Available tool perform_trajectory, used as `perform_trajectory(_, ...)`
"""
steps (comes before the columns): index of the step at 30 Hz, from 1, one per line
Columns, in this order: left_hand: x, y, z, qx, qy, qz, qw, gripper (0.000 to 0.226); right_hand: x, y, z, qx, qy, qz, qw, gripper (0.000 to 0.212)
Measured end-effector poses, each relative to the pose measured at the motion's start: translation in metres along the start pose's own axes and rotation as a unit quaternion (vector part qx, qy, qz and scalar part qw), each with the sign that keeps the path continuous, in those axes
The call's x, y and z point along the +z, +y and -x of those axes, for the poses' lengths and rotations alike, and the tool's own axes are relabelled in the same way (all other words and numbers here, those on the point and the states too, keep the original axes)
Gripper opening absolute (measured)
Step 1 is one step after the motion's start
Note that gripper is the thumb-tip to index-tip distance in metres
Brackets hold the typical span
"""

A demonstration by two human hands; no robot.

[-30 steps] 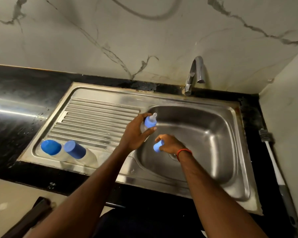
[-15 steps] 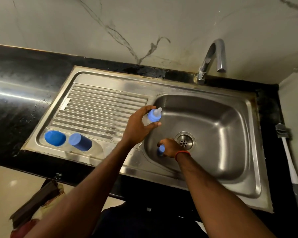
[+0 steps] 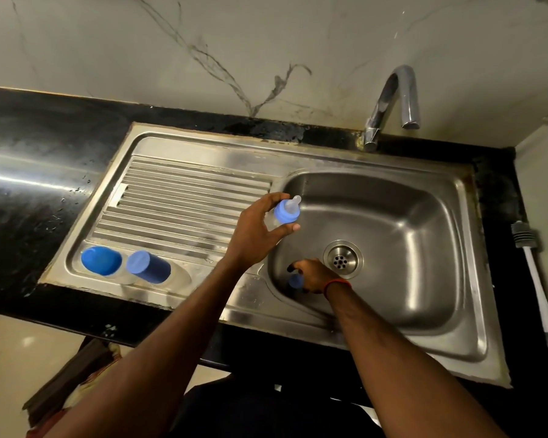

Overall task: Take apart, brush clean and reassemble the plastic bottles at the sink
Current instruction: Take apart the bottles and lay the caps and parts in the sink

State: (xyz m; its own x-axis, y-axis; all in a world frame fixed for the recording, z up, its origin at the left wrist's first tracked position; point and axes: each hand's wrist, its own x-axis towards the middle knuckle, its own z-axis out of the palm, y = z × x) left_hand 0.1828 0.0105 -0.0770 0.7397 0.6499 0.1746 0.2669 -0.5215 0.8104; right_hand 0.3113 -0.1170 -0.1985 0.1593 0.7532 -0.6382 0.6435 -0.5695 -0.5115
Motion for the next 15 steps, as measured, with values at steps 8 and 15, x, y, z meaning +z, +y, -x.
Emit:
perform_trajectory(8, 0.002, 0.006, -0.01, 0.027, -0.021, -0.001, 0.999, 0.054, -0.032, 0.004, 0.021, 0.011, 0.058, -0.02, 0.998, 0.059)
perform_trajectory(15, 0.01, 0.021, -0.015, 0.029, -0.032, 0.007, 0.999, 0.051, -0.112, -0.022, 0.058, -0.04, 0.262, -0.197, 0.944, 0.016)
